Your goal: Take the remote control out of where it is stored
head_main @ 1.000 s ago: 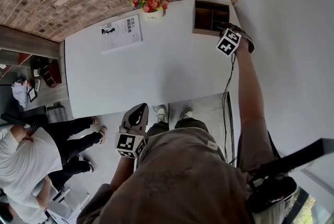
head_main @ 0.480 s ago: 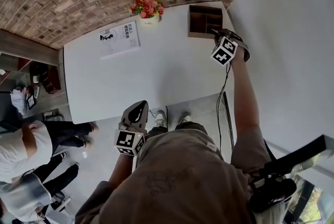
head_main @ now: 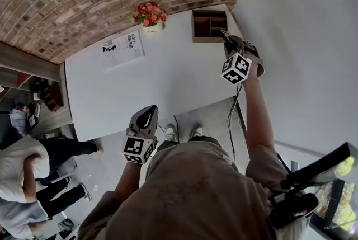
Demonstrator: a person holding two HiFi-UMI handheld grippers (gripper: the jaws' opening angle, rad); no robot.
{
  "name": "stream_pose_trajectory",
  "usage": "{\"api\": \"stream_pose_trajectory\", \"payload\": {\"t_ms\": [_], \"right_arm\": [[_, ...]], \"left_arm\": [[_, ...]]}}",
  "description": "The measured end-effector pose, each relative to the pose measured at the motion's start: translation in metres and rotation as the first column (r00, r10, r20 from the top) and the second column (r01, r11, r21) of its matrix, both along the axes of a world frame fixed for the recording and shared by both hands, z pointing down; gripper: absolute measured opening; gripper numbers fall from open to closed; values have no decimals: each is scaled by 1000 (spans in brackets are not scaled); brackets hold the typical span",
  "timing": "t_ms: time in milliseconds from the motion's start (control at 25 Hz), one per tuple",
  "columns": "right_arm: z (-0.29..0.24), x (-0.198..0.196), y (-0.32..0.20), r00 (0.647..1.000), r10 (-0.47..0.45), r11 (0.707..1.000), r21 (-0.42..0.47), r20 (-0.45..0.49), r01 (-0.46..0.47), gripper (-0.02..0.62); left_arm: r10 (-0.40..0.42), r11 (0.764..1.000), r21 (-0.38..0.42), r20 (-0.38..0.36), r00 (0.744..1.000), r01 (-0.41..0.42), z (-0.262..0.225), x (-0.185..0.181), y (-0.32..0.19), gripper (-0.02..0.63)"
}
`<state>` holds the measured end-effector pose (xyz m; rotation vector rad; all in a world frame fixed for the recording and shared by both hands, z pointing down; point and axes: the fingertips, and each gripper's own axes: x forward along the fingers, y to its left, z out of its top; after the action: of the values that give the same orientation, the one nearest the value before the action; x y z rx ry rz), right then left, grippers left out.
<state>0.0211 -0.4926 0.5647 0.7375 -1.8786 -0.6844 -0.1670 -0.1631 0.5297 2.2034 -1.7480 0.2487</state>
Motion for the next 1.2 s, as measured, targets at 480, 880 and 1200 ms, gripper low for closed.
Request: {"api": "stream_pose_trajectory", "payload": {"t_ms": [480,880,1200], "right_arm": [[-123,14,94,981,-105,929,369,162,38,121],[-227,47,170,880,-165,858,504,446,-95,120],[-253,80,217,843,-160,843,516,513,-154,120]], "left_arm": [[125,983,125,87,988,-136,-36,25,-20,12],[85,969,225,82,993,-101,-84,9,-21,12],[44,941,330,108,993,-78,-117,-6,-32,12]]}}
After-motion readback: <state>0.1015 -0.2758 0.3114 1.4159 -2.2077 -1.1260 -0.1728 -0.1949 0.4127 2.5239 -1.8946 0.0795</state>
